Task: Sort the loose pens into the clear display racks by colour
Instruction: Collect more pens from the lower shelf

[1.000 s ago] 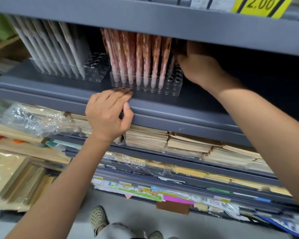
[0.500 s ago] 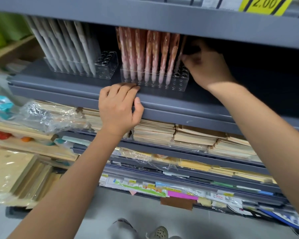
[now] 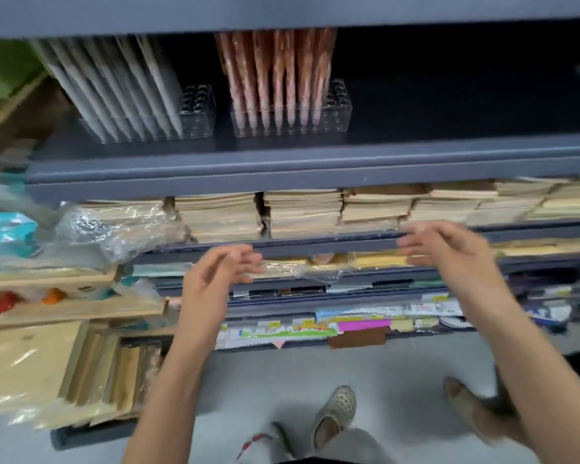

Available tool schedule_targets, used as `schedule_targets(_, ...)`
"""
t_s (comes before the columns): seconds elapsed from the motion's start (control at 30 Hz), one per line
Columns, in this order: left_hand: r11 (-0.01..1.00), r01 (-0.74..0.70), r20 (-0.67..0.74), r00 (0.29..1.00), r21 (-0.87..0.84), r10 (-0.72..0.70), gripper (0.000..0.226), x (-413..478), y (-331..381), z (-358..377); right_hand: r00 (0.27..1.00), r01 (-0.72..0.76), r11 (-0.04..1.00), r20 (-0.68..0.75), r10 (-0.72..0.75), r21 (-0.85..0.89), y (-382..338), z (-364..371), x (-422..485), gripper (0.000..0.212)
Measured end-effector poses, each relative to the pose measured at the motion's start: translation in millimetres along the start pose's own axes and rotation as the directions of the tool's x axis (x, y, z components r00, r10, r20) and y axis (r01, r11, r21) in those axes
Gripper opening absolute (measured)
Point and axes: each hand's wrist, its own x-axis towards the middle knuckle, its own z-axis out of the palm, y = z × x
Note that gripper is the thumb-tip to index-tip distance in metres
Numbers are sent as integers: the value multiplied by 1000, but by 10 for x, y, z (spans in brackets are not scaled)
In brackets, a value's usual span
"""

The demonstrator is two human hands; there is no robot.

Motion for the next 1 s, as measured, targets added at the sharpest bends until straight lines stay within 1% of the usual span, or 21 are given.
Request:
schedule_targets(0.07, 977, 209, 38, 977, 45, -211, 22, -225, -427, -74, 975, -214, 977, -58, 215, 25, 628, 5, -363, 16)
schedule_targets(0.1, 948, 311, 54, 948, 75, -315, 22, -336, -667, -96, 941, -327, 945, -81, 328, 28, 942, 24, -560, 16)
schedule_targets(0.17, 862, 483, 68, 865, 157, -497, 23, -582, -1142, -130, 842, -529, 848, -111, 529, 30, 1514, 29, -1014, 12)
schedule_targets(0.2, 810, 551, 70, 817, 202, -573, 23, -722, -1361, -144, 786, -607, 794, -118, 606, 30, 1761, 25, -1258, 11)
schedule_targets(0.27, 693, 662, 75, 705, 284, -705, 25, -1010, -1741, -189, 694, -712, 701, -120, 710, 35, 2159, -7, -1766, 12)
schedule_targets(0.33, 573, 749, 85, 581, 333, -809, 26, -1280, -2030, -233, 617, -775, 628, -132, 776, 68, 2413, -65, -2194, 13)
schedule_targets(0.37, 524, 772, 85, 532, 359, -842, 25, -1403, -2141, -248, 585, -797, 598, -142, 799, 80, 2504, -104, -2373, 13)
schedule_targets(0.4, 489, 779, 73, 503, 392, -861, 24, -1509, -2232, -258, 564, -812, 579, -147, 812, 80, 2583, -154, -2520, 14)
schedule_targets(0.43, 465, 775, 56, 491, 428, -869, 22, -1598, -2304, -254, 553, -820, 567, -149, 820, 75, 2646, -208, -2637, 14)
schedule_targets(0.53, 431, 746, 26, 487, 508, -873, 20, -1765, -2405, -128, 543, -830, 555, -140, 828, 62, 2782, -431, -2866, 14)
schedule_targets(0.63, 433, 705, 39, 500, 562, -865, 18, -1803, -2390, 162, 560, -825, 565, -112, 821, 15, 2893, -726, -2962, 16)
schedule_targets(0.8, 519, 611, 93, 590, 597, -802, 18, -1820, -2232, 957, 644, -764, 637, -89, 759, -100, 3082, -1472, -2841, 17)
schedule_targets(0.9, 579, 524, 164, 637, 624, -753, 21, -1852, -2039, 1553, 703, -710, 694, -69, 707, -120, 3112, -1998, -2650, 14)
schedule_targets(1.0, 657, 422, 233, 702, 624, -673, 23, -1809, -1771, 2111, 768, -640, 758, -79, 636, -128, 3058, -2490, -2341, 10)
